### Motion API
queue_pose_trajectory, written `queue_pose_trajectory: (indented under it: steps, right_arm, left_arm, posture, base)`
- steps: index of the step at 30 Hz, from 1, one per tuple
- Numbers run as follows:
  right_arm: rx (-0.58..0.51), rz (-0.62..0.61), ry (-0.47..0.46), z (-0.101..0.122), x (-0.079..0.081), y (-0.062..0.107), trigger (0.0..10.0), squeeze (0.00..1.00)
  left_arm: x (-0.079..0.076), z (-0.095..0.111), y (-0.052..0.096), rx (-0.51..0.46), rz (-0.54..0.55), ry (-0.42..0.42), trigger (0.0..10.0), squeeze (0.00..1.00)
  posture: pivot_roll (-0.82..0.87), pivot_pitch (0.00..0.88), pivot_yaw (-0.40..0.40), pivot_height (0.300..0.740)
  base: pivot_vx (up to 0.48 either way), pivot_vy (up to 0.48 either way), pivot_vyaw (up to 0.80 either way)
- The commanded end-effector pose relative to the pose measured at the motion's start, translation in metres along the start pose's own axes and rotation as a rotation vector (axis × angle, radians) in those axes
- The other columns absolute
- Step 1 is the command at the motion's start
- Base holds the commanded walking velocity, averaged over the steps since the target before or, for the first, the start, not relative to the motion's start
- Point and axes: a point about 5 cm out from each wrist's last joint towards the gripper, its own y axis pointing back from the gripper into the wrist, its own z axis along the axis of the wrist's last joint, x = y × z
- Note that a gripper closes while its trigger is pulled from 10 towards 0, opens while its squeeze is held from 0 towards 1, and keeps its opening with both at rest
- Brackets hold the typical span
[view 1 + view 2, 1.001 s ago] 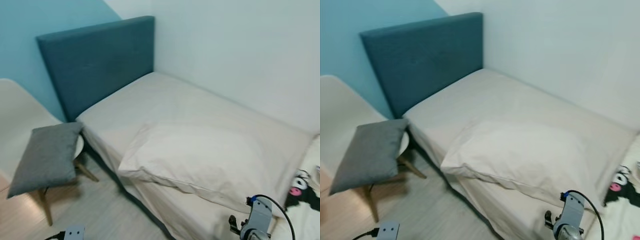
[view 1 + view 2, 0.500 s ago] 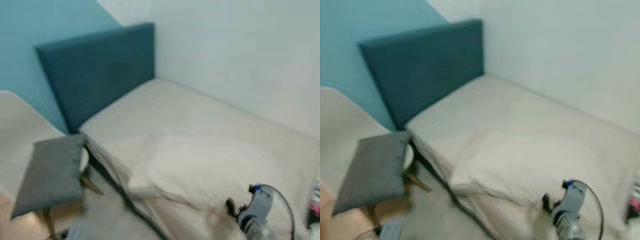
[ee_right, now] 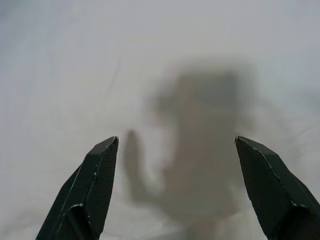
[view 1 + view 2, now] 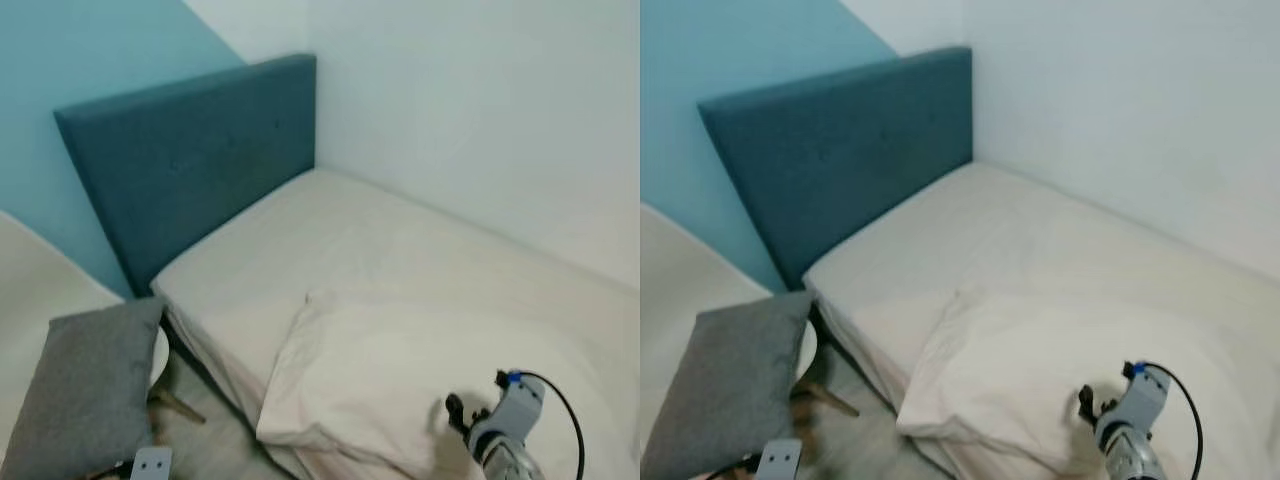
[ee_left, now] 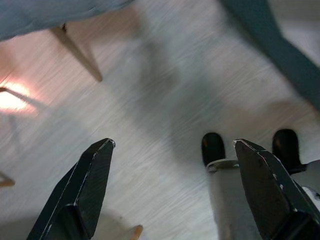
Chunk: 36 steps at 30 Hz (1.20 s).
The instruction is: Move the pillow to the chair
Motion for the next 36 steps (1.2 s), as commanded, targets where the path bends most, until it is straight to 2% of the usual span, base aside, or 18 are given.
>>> queue_pose_trajectory:
  steps: [1,4,7,10,13,18,20,29,32,36]
  right_arm:
    - [0.048,-0.041,-0.036,-0.011,-0.007,0.003,10.0,0.00]
    - [0.045,-0.062,-0.064,-0.010,-0.012,0.003,10.0,0.00]
    - [0.023,-0.103,-0.149,-0.006,-0.020,0.004,10.0,0.00]
    - [0.016,-0.123,-0.187,-0.005,-0.025,0.005,10.0,0.00]
    - [0.004,-0.155,-0.255,-0.003,-0.033,0.006,10.0,0.00]
    - [-0.002,-0.178,-0.306,-0.004,-0.037,0.007,10.0,0.00]
    - [-0.001,-0.210,-0.362,-0.008,-0.044,0.010,10.0,0.00]
    - [0.005,-0.245,-0.418,-0.016,-0.047,0.012,10.0,0.00]
    - [-0.001,-0.233,-0.443,-0.015,-0.046,0.012,10.0,0.00]
    - [-0.036,-0.158,-0.488,-0.007,-0.038,0.008,10.0,0.00]
  left_arm:
    - [0.004,-0.007,0.001,0.026,0.009,-0.001,10.0,0.00]
    - [0.005,-0.007,0.001,0.026,0.009,-0.004,10.0,0.00]
    - [0.008,-0.006,0.001,0.016,0.025,0.011,10.0,0.00]
    - [0.012,-0.003,0.000,0.003,0.040,0.021,10.0,0.00]
    - [0.020,0.005,-0.001,-0.025,0.066,0.048,10.0,0.00]
    - [0.023,0.010,-0.002,-0.040,0.074,0.055,10.0,0.00]
    - [0.027,0.016,-0.004,-0.059,0.079,0.050,10.0,0.00]
    - [0.027,0.019,-0.004,-0.074,0.064,0.025,10.0,0.00]
    - [0.026,0.018,-0.004,-0.075,0.061,0.022,10.0,0.00]
    - [0.025,0.018,-0.004,-0.080,0.059,0.019,10.0,0.00]
  posture:
    - [-0.22,0.000,0.006,0.735]
    - [-0.22,0.000,0.009,0.725]
    - [-0.22,0.000,0.009,0.710]
    - [-0.22,0.000,0.007,0.700]
    - [-0.22,0.000,0.005,0.685]
    - [-0.22,0.000,0.005,0.675]
    - [-0.23,0.003,0.014,0.665]
    - [-0.23,0.006,0.023,0.635]
    - [-0.23,0.006,0.022,0.625]
    - [-0.23,0.004,0.023,0.610]
  base:
    - [0.000,0.000,0.00]
    - [0.000,0.000,0.00]
    - [0.000,0.000,0.00]
    - [0.000,0.000,0.00]
    - [0.000,0.000,0.00]
    - [0.000,0.000,0.00]
    - [0.000,0.000,0.00]
    - [0.000,0.000,0.00]
    - [0.000,0.000,0.00]
    - [0.000,0.000,0.00]
